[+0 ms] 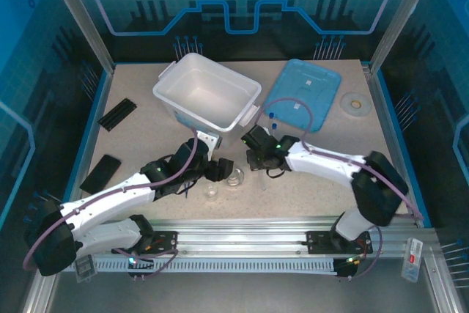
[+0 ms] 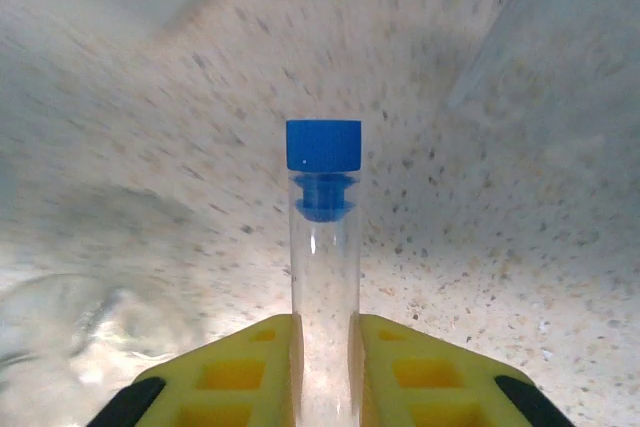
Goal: Organize the chemistry lab equipment
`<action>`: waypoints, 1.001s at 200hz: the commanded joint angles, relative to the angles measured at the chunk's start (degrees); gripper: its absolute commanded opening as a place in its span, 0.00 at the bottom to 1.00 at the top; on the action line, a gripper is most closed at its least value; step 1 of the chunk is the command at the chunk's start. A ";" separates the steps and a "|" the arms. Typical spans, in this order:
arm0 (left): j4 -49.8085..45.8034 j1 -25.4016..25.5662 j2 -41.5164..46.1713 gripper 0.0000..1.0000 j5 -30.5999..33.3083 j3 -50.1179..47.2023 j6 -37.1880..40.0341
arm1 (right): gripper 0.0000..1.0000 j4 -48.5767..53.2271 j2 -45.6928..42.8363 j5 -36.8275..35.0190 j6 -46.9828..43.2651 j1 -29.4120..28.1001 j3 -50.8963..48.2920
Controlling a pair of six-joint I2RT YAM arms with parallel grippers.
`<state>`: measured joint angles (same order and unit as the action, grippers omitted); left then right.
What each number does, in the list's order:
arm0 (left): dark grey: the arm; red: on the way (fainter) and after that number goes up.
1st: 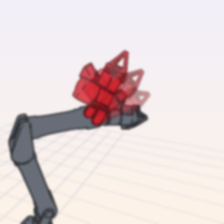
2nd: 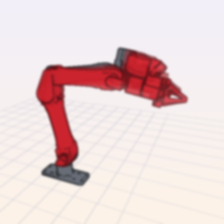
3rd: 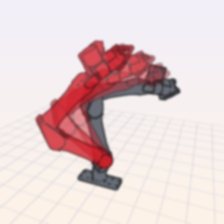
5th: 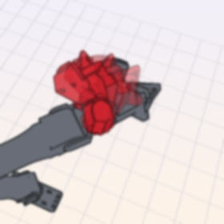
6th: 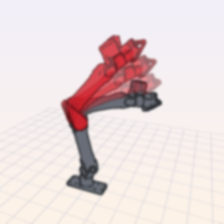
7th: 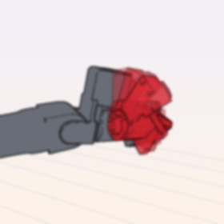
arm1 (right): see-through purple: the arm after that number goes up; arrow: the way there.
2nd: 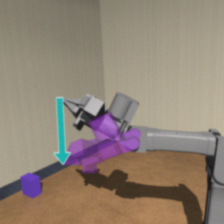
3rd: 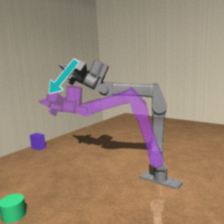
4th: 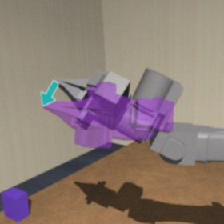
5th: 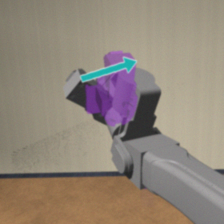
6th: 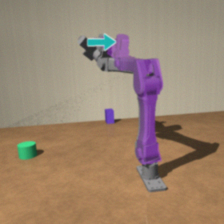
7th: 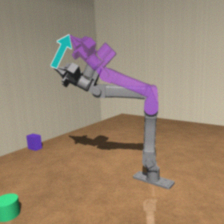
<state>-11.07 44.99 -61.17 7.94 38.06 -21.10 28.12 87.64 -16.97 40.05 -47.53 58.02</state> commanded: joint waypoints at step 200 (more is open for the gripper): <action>35.13 -0.40 -15.03 0.63 -27.36 2.60 -19.23 | 0.22 -18.35 -23.94 6.25 10.65 5.05 -7.31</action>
<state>20.97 44.99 -74.63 -17.89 38.22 -39.05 13.02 64.82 -10.96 48.80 -43.05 51.35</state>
